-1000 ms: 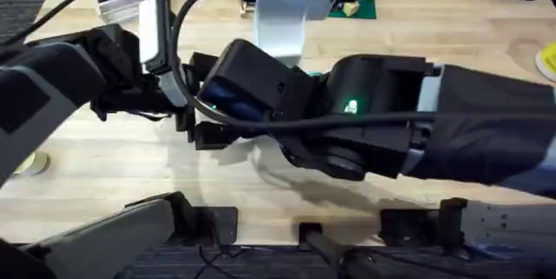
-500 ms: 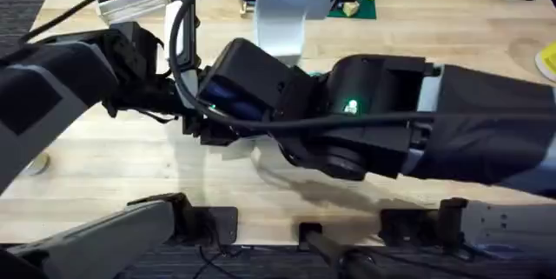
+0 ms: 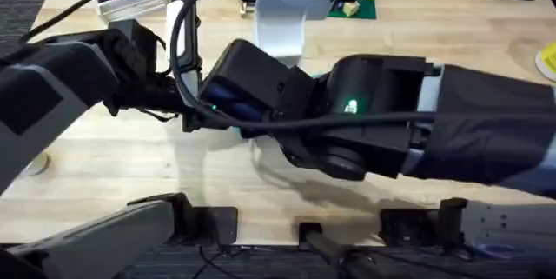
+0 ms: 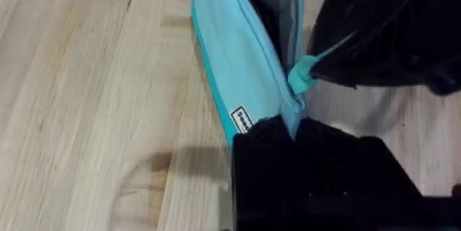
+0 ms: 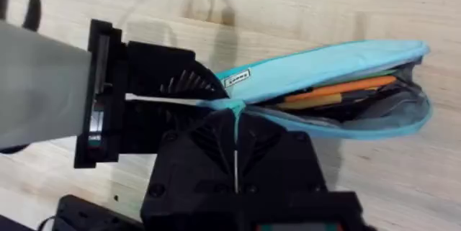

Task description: Unzip the bag, pick up the pens from the table one at a time and place them inside, then zip the bag closed.

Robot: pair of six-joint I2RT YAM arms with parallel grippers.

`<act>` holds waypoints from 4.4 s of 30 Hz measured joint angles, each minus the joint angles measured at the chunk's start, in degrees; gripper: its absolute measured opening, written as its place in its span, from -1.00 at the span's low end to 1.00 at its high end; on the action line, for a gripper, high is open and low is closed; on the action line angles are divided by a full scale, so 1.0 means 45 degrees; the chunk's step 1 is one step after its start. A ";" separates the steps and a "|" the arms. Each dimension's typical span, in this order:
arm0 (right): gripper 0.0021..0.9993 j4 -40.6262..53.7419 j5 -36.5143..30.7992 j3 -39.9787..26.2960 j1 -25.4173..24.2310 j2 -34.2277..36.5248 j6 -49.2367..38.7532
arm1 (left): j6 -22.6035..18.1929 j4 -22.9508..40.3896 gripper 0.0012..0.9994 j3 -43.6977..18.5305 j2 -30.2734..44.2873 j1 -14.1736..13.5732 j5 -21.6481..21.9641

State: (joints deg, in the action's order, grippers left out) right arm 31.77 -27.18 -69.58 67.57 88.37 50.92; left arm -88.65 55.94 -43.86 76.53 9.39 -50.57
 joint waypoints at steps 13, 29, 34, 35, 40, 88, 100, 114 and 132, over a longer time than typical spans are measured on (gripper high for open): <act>-0.94 0.0598 0.0273 0.0000 -0.0850 -0.0001 -0.1678 | -0.0003 -0.0058 -0.91 0.0000 0.0000 -0.0034 -0.0032; -0.94 0.2208 0.0256 0.0000 -0.3080 0.0000 -0.3051 | -0.0003 -0.0186 -0.91 0.0000 0.0000 -0.0034 0.0019; -0.94 0.2288 -0.0003 0.0000 -0.4226 0.0001 -0.3560 | 0.0002 -0.0281 -0.91 0.0000 0.0000 -0.0034 0.0064; -0.94 0.2292 -0.0024 0.0000 -0.4423 -0.0003 -0.3628 | 0.0002 -0.0296 -0.91 0.0000 0.0000 -0.0034 0.0065; -0.94 0.2292 -0.0081 0.0000 -0.5454 0.0000 -0.3956 | 0.0002 -0.0296 -0.91 0.0000 0.0000 -0.0034 0.0065; 0.99 0.3861 0.1394 0.0000 -0.6232 -0.5104 -0.7420 | 0.0046 -0.0749 0.99 0.0000 0.0000 -0.0034 0.0060; 0.99 0.3866 0.1843 0.0000 -0.6232 -0.5103 -0.8119 | 0.2394 0.2270 0.99 -0.3271 0.0000 -0.0125 0.1847; 0.99 0.4483 0.3249 0.0000 -0.6232 -0.5025 -0.9112 | 0.2795 0.3968 0.99 -0.5493 0.0000 -0.0937 0.2921; 0.99 0.4517 0.3303 0.0000 -0.6232 -0.5025 -0.9136 | 0.2799 0.3994 0.99 -0.5493 0.0000 -0.0937 0.2969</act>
State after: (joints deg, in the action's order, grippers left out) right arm 52.10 -12.32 -69.58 39.53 65.76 9.80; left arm -76.05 73.92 -68.58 76.53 5.17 -37.21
